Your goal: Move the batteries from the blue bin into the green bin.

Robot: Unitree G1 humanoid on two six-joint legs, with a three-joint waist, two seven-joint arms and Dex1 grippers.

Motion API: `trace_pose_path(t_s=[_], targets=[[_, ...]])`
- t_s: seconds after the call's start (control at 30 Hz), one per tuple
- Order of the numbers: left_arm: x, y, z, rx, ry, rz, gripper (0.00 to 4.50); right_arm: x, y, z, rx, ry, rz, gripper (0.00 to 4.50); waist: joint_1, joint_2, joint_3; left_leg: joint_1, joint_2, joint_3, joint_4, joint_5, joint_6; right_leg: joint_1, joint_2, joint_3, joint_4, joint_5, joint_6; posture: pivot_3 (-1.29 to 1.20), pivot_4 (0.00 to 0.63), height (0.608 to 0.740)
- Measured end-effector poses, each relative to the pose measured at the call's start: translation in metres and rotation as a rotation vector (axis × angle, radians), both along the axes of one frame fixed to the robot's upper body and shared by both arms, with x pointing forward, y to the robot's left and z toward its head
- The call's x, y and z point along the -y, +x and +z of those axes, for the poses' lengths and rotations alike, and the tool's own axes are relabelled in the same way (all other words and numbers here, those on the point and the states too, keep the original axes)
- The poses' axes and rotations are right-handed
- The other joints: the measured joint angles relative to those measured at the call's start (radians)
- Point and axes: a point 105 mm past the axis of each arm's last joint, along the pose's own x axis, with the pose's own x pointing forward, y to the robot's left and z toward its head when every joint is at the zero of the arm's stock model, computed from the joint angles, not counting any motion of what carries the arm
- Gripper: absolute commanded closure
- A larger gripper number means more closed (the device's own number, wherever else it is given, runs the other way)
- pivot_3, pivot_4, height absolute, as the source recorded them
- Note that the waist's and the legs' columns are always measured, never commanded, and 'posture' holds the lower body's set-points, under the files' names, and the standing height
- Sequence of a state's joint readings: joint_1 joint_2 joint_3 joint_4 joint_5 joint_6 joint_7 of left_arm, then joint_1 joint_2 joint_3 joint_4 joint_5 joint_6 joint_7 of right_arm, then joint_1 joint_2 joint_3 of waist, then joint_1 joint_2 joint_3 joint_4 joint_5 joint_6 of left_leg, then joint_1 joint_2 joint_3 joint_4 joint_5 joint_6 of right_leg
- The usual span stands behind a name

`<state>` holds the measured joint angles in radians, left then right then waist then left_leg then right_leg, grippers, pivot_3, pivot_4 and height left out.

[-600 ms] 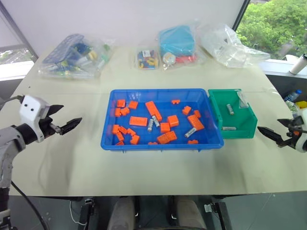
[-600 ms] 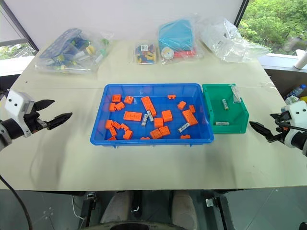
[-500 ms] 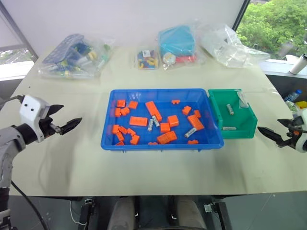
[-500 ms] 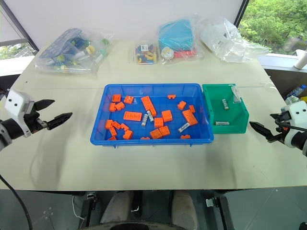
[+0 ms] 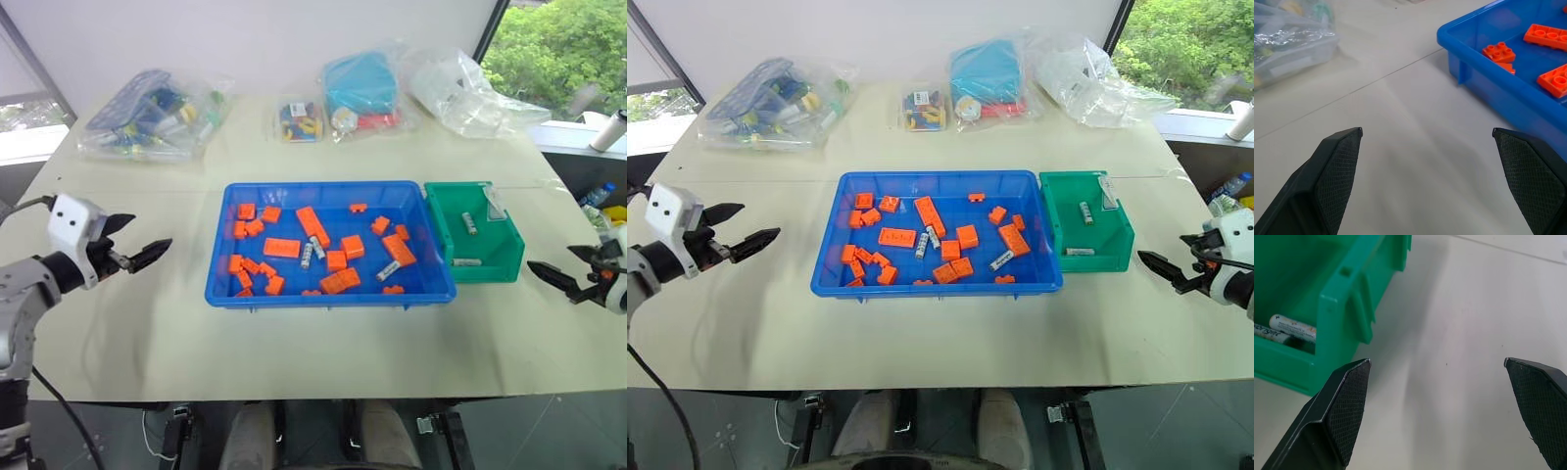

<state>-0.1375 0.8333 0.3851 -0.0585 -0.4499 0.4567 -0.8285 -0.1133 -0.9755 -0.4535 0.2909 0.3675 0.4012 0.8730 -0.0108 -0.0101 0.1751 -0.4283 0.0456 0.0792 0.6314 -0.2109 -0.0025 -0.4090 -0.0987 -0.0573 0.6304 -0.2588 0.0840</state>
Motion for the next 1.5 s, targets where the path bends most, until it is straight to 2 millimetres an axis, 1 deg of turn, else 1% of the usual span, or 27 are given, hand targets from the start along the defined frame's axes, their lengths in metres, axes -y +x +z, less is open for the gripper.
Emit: trace_pose_path(t_s=[0.1, 0.17, 0.23, 0.3, 0.4, 0.47, 0.5, 0.53, 0.57, 0.63, 0.7, 0.73, 0.8, 0.87, 0.93, 1.07, 1.2, 1.33, 1.5], targets=[[0.012, -0.003, 0.004, 0.004, -0.029, -0.043, 0.03, -0.008, 0.004, 0.017, 0.02, -0.013, 0.049, 0.0, -0.001, 0.0, 0.0, 0.0, 0.001, 0.0, 0.0, 0.0, 0.0, 0.0, 0.001, 0.0, 0.0, 0.0, 0.0, 0.0, 0.15, 0.736], [0.019, -0.005, 0.006, -0.008, -0.058, -0.075, 0.03, -0.022, 0.008, 0.029, 0.045, -0.011, 0.11, 0.0, -0.001, 0.0, 0.0, 0.0, 0.002, 0.0, 0.0, 0.0, 0.0, 0.0, 0.002, 0.0, 0.0, 0.0, 0.0, 0.0, 0.15, 0.736], [0.027, -0.008, 0.009, -0.02, -0.089, -0.119, 0.03, -0.04, 0.011, 0.039, 0.054, -0.012, 0.186, 0.0, -0.001, 0.0, 0.0, 0.0, 0.002, 0.0, 0.0, 0.0, 0.0, 0.0, 0.002, 0.0, 0.0, 0.0, 0.0, 0.0, 0.15, 0.736], [0.038, -0.013, 0.016, -0.04, -0.1, -0.189, 0.03, -0.071, 0.017, 0.055, 0.069, -0.012, 0.307, 0.0, -0.004, 0.0, 0.001, 0.0, 0.002, 0.0, 0.0, 0.0, 0.0, -0.001, 0.002, 0.001, 0.001, 0.001, -0.001, 0.0, 0.15, 0.736], [0.055, -0.02, 0.036, -0.021, -0.069, -0.301, 0.03, -0.127, 0.023, 0.088, 0.133, -0.009, 0.514, 0.0, -0.004, 0.001, 0.001, 0.0, 0.002, 0.0, 0.0, 0.0, 0.0, -0.001, 0.002, 0.001, 0.001, 0.001, -0.001, 0.0, 0.15, 0.736], [0.068, -0.025, 0.043, -0.022, -0.043, -0.384, 0.03, -0.175, 0.028, 0.109, 0.191, 0.008, 0.673, 0.0, -0.008, 0.001, 0.001, 0.0, 0.002, 0.001, 0.0, 0.0, 0.0, -0.002, 0.002, 0.001, 0.001, 0.001, -0.002, 0.0, 0.15, 0.736], [0.076, -0.028, 0.044, -0.025, -0.034, -0.431, 0.03, -0.199, 0.028, 0.115, 0.205, 0.012, 0.755, 0.0, -0.009, 0.001, 0.001, 0.0, 0.003, 0.001, -0.001, 0.0, 0.0, -0.003, 0.003, 0.001, 0.001, 0.001, -0.002, 0.0, 0.15, 0.736], [0.087, -0.032, 0.044, -0.032, -0.022, -0.494, 0.03, -0.232, 0.026, 0.117, 0.205, 0.017, 0.864, 0.0, -0.008, 0.001, 0.001, 0.0, 0.003, 0.001, -0.001, 0.0, 0.0, -0.003, 0.003, 0.001, 0.001, 0.001, -0.002, 0.0, 0.15, 0.736], [0.092, -0.034, 0.043, -0.039, -0.015, -0.524, 0.03, -0.247, 0.025, 0.114, 0.188, 0.022, 0.913, 0.0, -0.005, 0.001, 0.001, -0.001, 0.003, 0.001, -0.002, 0.0, 0.0, -0.004, 0.003, 0.001, 0.001, 0.001, -0.002, 0.0, 0.15, 0.736], [0.096, -0.037, 0.039, -0.065, -0.007, -0.553, 0.03, -0.269, 0.026, 0.103, 0.133, 0.039, 0.974, 0.0, 0.004, 0.0, 0.001, -0.003, 0.002, 0.0, -0.001, 0.0, 0.0, -0.005, 0.002, 0.001, 0.001, 0.001, -0.002, 0.0, 0.15, 0.736], [0.098, -0.039, 0.036, -0.089, 0.012, -0.576, 0.03, -0.296, 0.031, 0.086, 0.064, 0.025, 1.027, 0.0, 0.001, 0.0, 0.001, -0.011, 0.002, 0.001, 0.001, 0.0, 0.0, -0.012, 0.002, 0.001, 0.002, 0.002, -0.002, 0.0, 0.15, 0.736], [0.1, -0.04, 0.033, -0.1, 0.019, -0.592, 0.03, -0.31, 0.033, 0.075, 0.028, 0.006, 1.053, 0.0, -0.002, 0.0, 0.001, -0.017, 0.002, 0.001, 0.004, 0.0, 0.0, -0.018, 0.002, 0.001, 0.003, 0.005, 0.0, 0.0, 0.15, 0.736], [0.102, -0.042, 0.029, -0.113, 0.031, -0.607, 0.03, -0.327, 0.038, 0.058, -0.022, -0.025, 1.071, 0.0, -0.003, 0.0, 0.001, -0.017, 0.0, 0.004, 0.006, 0.0, 0.0, -0.018, 0.003, 0.001, 0.004, 0.006, 0.001, 0.0, 0.15, 0.736], [0.104, -0.043, 0.023, -0.127, 0.05, -0.617, 0.03, -0.342, 0.045, 0.042, -0.072, -0.057, 1.07, 0.0, -0.004, 0.0, 0.001, -0.017, 0.001, 0.005, 0.008, 0.0, 0.0, -0.018, 0.004, 0.001, 0.006, 0.006, 0.001, 0.0, 0.15, 0.736], [0.104, -0.043, 0.021, -0.127, 0.061, -0.62, 0.03, -0.352, 0.051, 0.027, -0.118, -0.085, 1.061, 0.0, -0.001, 0.0, 0.001, -0.017, 0.002, 0.004, 0.011, 0.0, 0.0, -0.018, 0.005, 0.001, 0.009, 0.006, 0.001, 0.0, 0.15, 0.736], [0.105, -0.042, 0.02, -0.126, 0.068, -0.616, 0.03, -0.358, 0.063, 0.003, -0.189, -0.138, 1.02, 0.0, 0.0, 0.0, 0.001, -0.017, 0.002, 0.003, 0.013, 0.0, 0.0, -0.018, 0.005, 0.001, 0.012, 0.006, 0.0, 0.0, 0.15, 0.736], [0.107, -0.041, 0.017, -0.123, 0.076, -0.618, 0.03, -0.363, 0.066, -0.01, -0.227, -0.176, 1.02, 0.0, -0.003, 0.0, 0.001, -0.017, 0.002, 0.003, 0.014, 0.0, 0.0, -0.019, 0.005, 0.001, 0.016, 0.006, 0.001, 0.0, 0.15, 0.736], [0.107, -0.04, 0.017, -0.116, 0.078, -0.607, 0.03, -0.36, 0.072, -0.022, -0.251, -0.227, 1.009, 0.0, -0.003, 0.0, 0.001, -0.017, 0.002, 0.003, 0.014, 0.0, 0.0, -0.019, 0.006, 0.001, 0.017, 0.006, 0.001, 0.0, 0.15, 0.736], [0.107, -0.039, 0.018, -0.11, 0.08, -0.603, 0.03, -0.356, 0.076, -0.027, -0.242, -0.293, 1.023, 0.0, -0.003, 0.0, 0.001, -0.017, 0.002, 0.003, 0.014, 0.0, 0.0, -0.019, 0.006, 0.001, 0.017, 0.006, 0.001, 0.0, 0.15, 0.736]])
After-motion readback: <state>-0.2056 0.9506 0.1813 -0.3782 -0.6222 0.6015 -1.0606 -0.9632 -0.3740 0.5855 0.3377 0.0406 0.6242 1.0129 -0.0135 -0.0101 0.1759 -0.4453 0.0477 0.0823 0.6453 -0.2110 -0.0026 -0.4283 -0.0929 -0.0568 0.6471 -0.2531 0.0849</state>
